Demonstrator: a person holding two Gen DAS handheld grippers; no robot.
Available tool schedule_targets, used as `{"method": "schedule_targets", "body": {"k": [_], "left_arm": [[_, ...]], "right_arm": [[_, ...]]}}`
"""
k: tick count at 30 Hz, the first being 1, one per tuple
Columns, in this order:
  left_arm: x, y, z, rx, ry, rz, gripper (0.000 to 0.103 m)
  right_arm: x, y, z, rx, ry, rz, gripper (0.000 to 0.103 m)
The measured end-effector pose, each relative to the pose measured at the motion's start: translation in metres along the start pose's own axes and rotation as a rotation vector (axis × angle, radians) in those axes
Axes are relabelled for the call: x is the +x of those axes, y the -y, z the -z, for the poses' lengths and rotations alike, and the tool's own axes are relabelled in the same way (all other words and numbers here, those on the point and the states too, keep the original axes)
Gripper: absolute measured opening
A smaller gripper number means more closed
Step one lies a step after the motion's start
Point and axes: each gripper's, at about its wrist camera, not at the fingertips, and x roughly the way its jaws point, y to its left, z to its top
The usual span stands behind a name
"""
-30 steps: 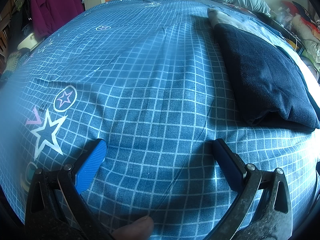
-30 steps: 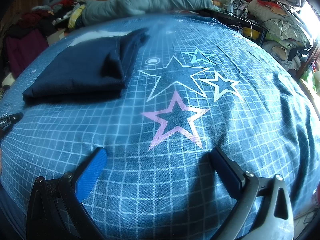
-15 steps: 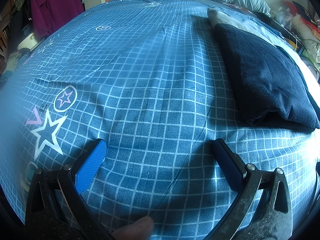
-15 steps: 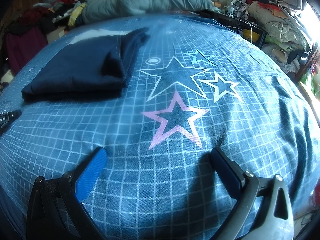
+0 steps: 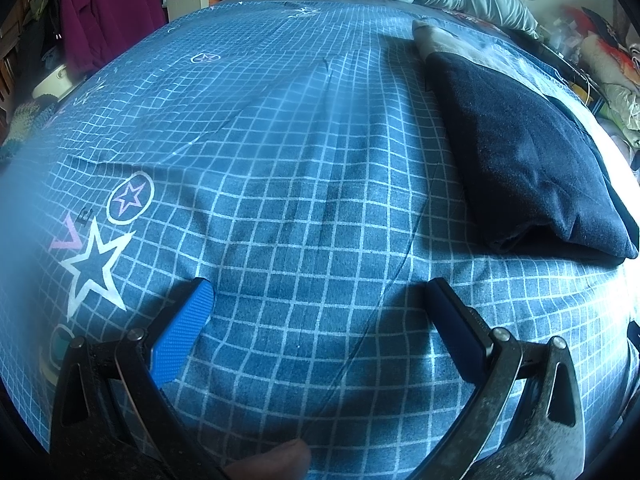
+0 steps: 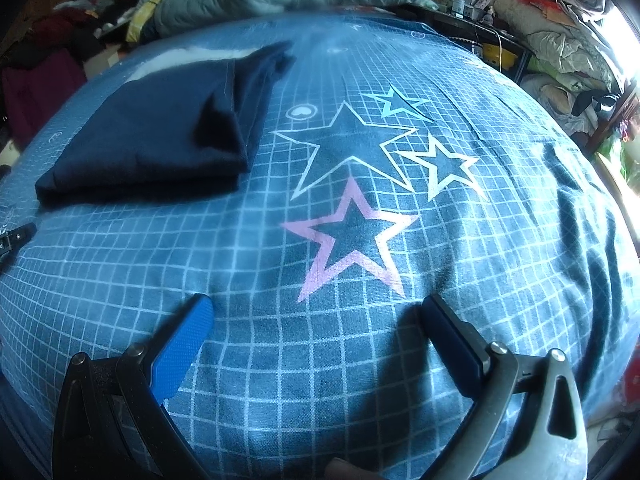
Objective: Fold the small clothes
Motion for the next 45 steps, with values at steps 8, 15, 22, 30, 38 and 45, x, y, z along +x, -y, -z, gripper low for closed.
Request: {"method": "schedule_targets", "body": {"k": [8, 15, 22, 30, 38, 45], "left_arm": [[-0.013, 0.005, -0.011, 0.074, -0.030, -0.001, 0.103], [-0.128, 0.026, -0.030, 0.126, 0.211, 0.021, 0.103], [-0.324, 0.040, -0.059, 0.081, 0.734, 0.039, 0.103], [-0.449, 0.029, -0.027, 0.008, 1.057, 0.197, 0.103], [-0.480, 0.040, -0.006, 0.068, 1.115, 0.181, 0.103], [-0.469, 0.045, -0.007, 0.059, 1.071, 0.073, 0.103]], "right_arm": [[-0.001, 0.001, -0.021, 0.043, -0.104, -0.047, 0.103], [-0.070, -0.005, -0.041, 0.076, 0.011, -0.106, 0.103], [-0.243, -0.030, -0.082, -0.011, 0.429, -0.099, 0.103], [-0.430, -0.044, -0.052, -0.003, 1.070, 0.058, 0.103], [-0.450, -0.050, -0.018, -0.014, 1.051, 0.058, 0.103], [-0.439, -0.039, 0.001, 0.016, 0.938, 0.003, 0.103]]}}
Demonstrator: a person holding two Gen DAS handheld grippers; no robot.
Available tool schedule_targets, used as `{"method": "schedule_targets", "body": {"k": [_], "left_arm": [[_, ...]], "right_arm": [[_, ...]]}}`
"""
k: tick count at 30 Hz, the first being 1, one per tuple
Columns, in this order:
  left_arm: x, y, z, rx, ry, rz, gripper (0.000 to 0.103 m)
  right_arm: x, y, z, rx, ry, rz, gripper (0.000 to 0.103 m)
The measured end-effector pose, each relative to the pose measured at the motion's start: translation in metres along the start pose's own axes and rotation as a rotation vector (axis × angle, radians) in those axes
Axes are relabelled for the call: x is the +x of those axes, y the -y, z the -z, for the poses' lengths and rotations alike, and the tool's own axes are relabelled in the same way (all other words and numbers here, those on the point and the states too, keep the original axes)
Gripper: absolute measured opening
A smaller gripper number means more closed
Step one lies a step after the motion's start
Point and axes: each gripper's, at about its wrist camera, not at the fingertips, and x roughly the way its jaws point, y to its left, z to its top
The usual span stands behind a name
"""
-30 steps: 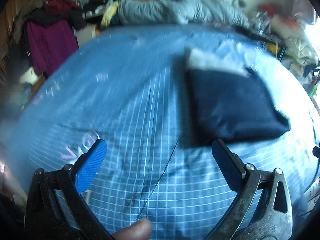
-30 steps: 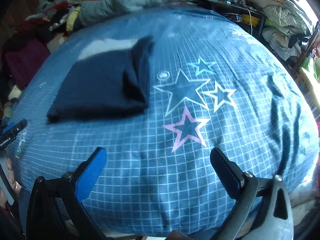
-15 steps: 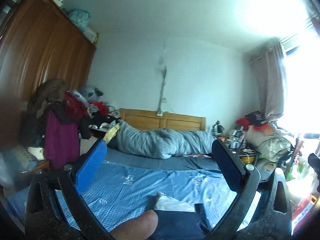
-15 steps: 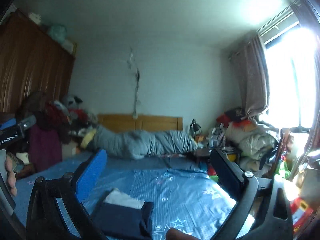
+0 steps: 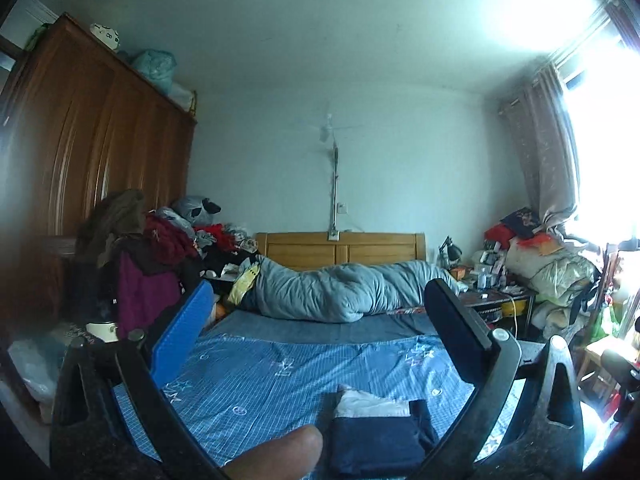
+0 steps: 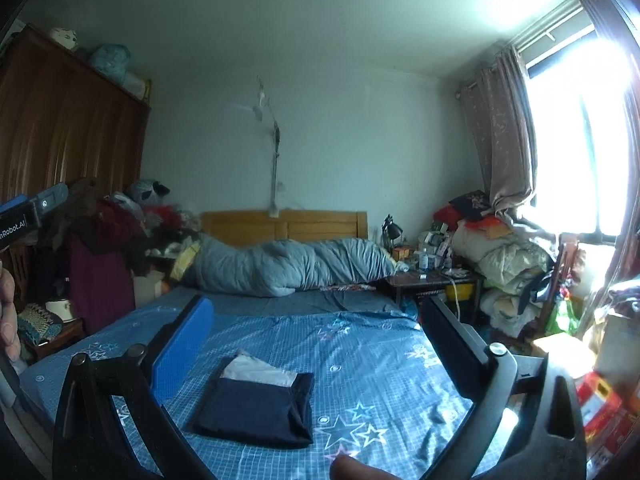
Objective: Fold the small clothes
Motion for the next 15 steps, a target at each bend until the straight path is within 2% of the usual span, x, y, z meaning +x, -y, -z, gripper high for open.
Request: {"method": "schedule_targets", "body": {"k": [6, 11, 15], "left_arm": [[0.011, 0.011, 0.027, -0.012, -0.160, 0.020, 0.103], [0.014, 0.027, 0.048, 0.007, -0.298, 0.034, 0.103], [0.012, 0.034, 0.059, 0.003, -0.359, 0.057, 0.103]], "right_arm": [[0.017, 0.004, 0.026, 0.032, -0.141, -0.062, 0.103], [0.032, 0.002, 0.037, 0.033, -0.214, -0.050, 0.103], [0.047, 0.001, 0.048, 0.057, -0.276, -0.043, 0.103]]}}
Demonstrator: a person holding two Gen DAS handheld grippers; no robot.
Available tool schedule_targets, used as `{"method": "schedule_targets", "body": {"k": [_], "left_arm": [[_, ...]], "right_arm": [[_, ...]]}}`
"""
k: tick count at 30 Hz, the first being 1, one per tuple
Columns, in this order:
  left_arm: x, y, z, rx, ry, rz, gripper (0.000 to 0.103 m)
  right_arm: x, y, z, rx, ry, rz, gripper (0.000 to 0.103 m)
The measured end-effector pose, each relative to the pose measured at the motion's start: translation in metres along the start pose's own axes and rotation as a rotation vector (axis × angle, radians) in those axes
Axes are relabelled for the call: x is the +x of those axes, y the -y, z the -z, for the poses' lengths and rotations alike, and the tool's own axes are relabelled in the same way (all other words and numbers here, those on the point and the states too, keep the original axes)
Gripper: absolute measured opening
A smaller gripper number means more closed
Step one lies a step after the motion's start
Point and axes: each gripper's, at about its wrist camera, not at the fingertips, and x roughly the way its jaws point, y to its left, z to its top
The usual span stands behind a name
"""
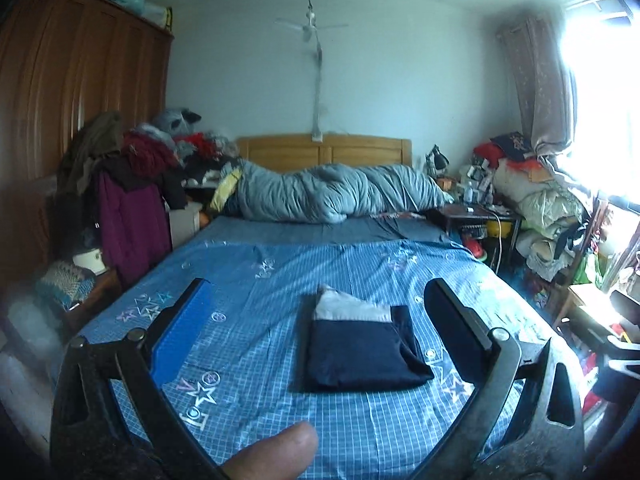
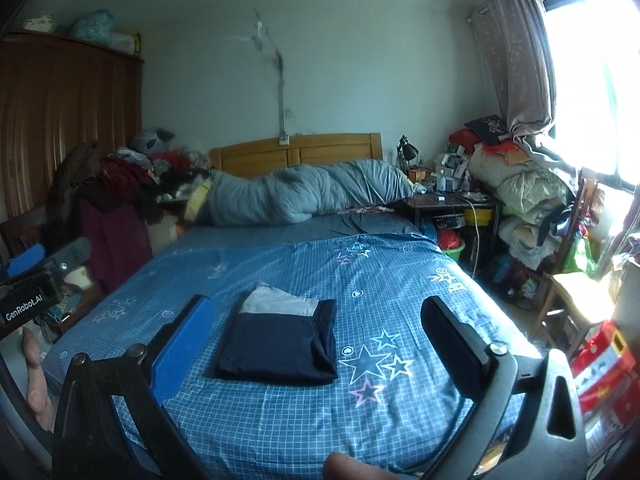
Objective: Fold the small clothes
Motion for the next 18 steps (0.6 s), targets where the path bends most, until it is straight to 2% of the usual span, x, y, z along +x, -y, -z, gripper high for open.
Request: {"method": "schedule_targets", "body": {"k": [4, 8, 12, 18], "left_arm": [[0.007, 0.006, 0.012, 0.019, -0.058, 0.035, 0.103], [0.021, 0.007, 0.022, 0.014, -0.143, 0.058, 0.103], [0.024, 0.005, 0.026, 0.017, -0.169, 0.059, 0.103], [0.023, 0.004, 0.026, 0.022, -0.180, 0.061, 0.103]], "right_arm": [[0.022, -0.008, 0.014, -0.052, -0.080, 0.068, 0.103], [0.039, -0.008, 0.025, -0.051, -0.146, 0.077, 0.103], [0.046, -0.008, 0.030, -0.039, -0.181, 0.038, 0.103], [0.053, -0.009, 0.034, -0.037, -0.215, 0.036, 0.103]]}}
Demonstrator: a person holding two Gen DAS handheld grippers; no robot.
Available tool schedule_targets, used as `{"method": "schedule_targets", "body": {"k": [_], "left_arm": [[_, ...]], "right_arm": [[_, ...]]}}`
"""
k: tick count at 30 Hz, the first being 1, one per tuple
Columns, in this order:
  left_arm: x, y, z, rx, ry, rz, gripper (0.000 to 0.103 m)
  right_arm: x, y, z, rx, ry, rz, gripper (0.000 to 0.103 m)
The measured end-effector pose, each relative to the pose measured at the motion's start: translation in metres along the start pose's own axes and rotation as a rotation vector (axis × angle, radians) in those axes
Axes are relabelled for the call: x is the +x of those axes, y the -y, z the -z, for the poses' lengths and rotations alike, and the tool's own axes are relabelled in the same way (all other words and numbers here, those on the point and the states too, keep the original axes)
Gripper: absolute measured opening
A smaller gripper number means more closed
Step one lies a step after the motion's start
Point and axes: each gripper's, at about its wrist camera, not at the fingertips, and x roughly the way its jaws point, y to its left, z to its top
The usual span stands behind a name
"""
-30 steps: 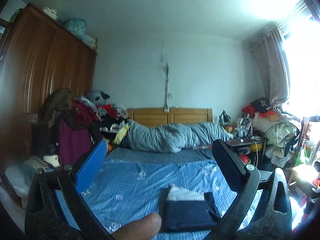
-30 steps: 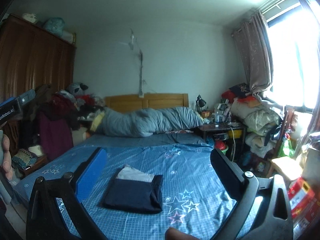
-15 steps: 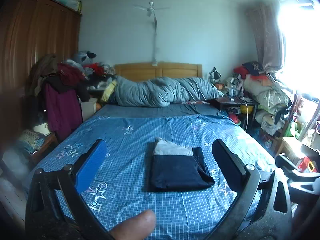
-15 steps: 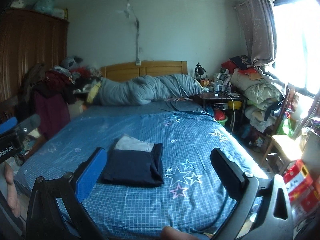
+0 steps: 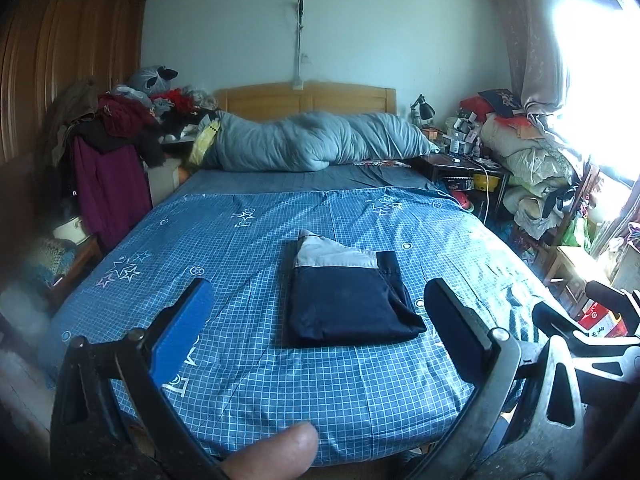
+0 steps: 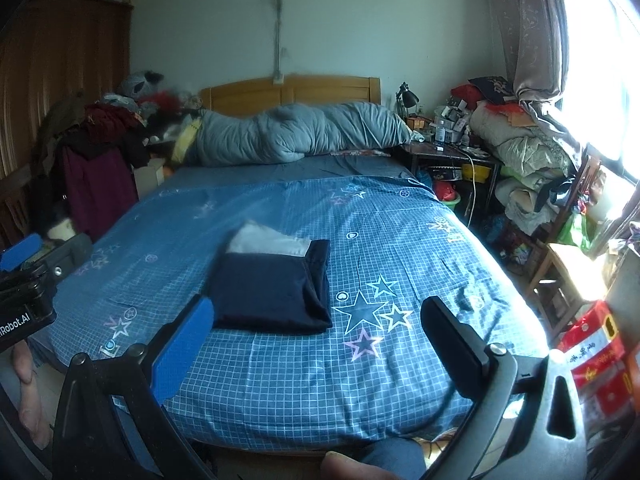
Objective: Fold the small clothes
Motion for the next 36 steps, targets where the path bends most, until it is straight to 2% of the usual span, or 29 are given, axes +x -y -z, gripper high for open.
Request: {"method": "schedule_targets", "body": {"k": [15, 36], "left_arm": [[0.009, -0.004, 0.001, -0.006, -0.035, 0.004, 0.103], [0.013, -0.007, -0.002, -0.003, -0.027, -0.011, 0.103]], "right_arm": [[0.010, 0.001, 0.004, 0.014, -0.050, -0.001, 0.103], [0.012, -0.003, 0.004, 0.005, -0.066, 0.004, 0.103]]}}
